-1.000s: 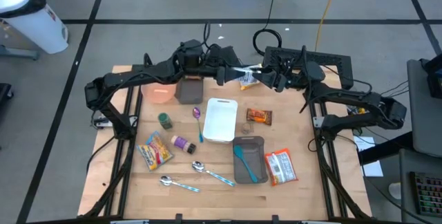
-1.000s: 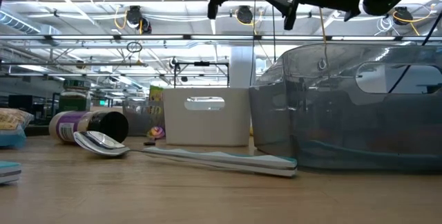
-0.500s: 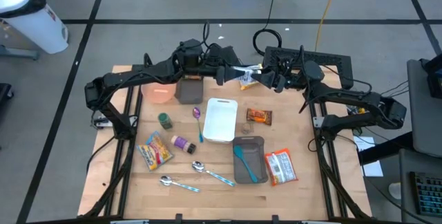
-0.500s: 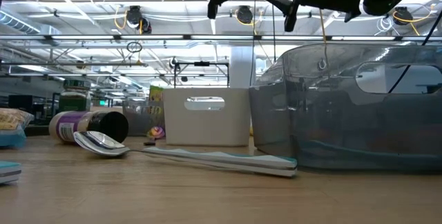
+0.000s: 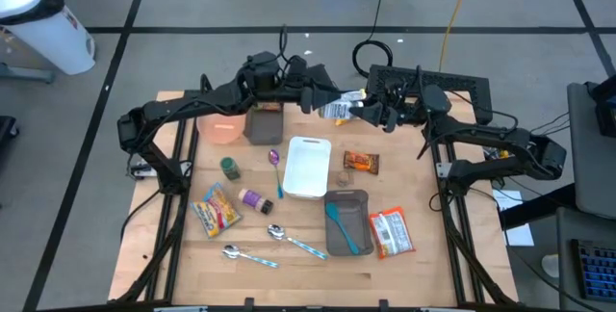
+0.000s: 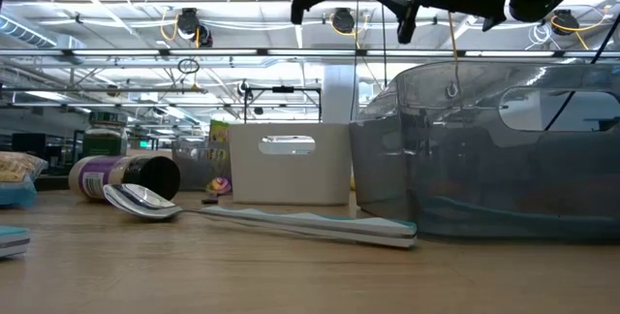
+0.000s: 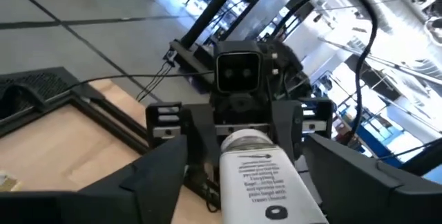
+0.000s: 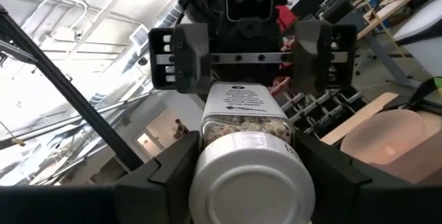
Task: Pick & Place Food Item
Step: Put the white seasoning bottle into the white bin
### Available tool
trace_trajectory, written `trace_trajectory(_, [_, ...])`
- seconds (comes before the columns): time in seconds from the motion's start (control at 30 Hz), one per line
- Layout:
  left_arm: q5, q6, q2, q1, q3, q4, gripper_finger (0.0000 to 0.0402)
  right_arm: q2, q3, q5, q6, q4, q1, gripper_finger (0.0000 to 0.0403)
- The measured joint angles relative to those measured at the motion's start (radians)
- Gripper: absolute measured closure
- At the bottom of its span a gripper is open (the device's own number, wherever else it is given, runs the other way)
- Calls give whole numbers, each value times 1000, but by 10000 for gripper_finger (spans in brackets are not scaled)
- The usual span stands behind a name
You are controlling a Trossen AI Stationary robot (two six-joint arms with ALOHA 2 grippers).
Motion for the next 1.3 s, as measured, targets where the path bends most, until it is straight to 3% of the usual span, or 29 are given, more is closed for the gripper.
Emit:
trace_trajectory(0.17, [23,11,-2,12,0,18,73,0,29,-14,-18,-30,-3,211])
trace_trajectory(0.27, [91,13,-15,47,0,19,72,0,101,-63,-64,-145,-8,211])
trace_trajectory(0.43, [213,0,-57,126,0,17,81,0,278,-148,-255,-496,-3,211])
trace_trajectory(0.6, [288,-15,-111,215,0,12,91,32,450,-146,-499,-916,12,211])
trace_trajectory(0.73, [315,-25,-166,286,0,9,94,95,558,-146,-620,-1109,44,211])
trace_trajectory(1.0, [335,42,-288,378,0,-123,88,280,721,-146,-760,-1253,120,211])
trace_trajectory(1.3, [335,58,-345,405,0,-262,94,484,931,-105,-940,-1497,170,211])
